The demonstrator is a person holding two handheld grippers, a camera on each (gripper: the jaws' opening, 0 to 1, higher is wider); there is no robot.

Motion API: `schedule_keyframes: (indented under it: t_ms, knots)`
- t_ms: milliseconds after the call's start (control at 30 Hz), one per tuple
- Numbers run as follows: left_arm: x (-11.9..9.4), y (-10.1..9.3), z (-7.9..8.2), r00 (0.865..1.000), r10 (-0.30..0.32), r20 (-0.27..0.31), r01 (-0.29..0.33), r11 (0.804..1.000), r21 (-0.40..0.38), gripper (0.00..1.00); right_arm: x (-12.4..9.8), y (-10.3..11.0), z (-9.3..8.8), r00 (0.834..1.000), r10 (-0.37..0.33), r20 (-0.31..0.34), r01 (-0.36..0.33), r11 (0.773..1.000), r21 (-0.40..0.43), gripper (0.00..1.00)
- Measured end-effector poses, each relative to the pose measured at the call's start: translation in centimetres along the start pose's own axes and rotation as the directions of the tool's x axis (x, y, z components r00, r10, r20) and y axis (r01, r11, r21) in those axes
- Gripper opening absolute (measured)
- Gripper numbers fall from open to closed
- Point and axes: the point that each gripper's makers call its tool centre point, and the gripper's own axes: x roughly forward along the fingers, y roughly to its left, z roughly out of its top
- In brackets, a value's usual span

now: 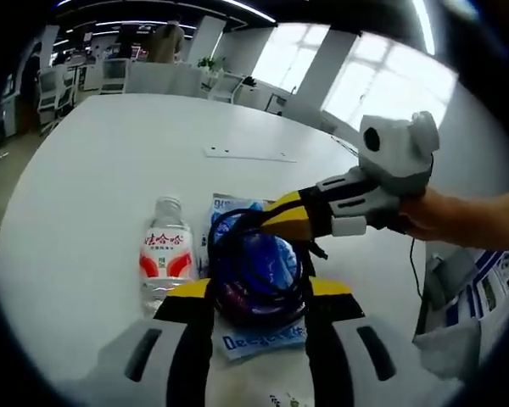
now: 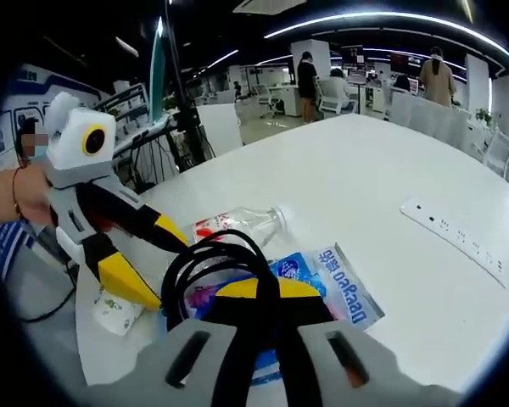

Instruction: Arrange the tabletop items into an orderly group along one side of the table until the central work area is clear of visible clutter.

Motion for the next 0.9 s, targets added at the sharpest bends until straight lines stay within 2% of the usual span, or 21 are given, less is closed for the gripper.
schedule_keyframes:
  t_ms: [167,467,900]
  knots:
    - [-0.2,0.7,0.4,0.999,0.028,0.017,-0.028,0.999,-0.028,0.27,-0.2,-0.1,0.1,1.0,-0.001,0.003,0.001,1.0,0.007,0.02]
    - [-0.3,0.7,0.8,0.999,0.044,0.023,-0.044,0.999,-0.026,0.15,-0.9,-0.2,0.4,1.0,-0.006,0.019,0.006,1.0,0.018,0.02]
    - [-1.3,-0.2,2.0,0.998,0.032,0.056,-0.03,0.999,-0.036,0.1,-2.1,0.3,1.5,0.998,-0.003,0.062,0.0,0.999,0.049,0.02]
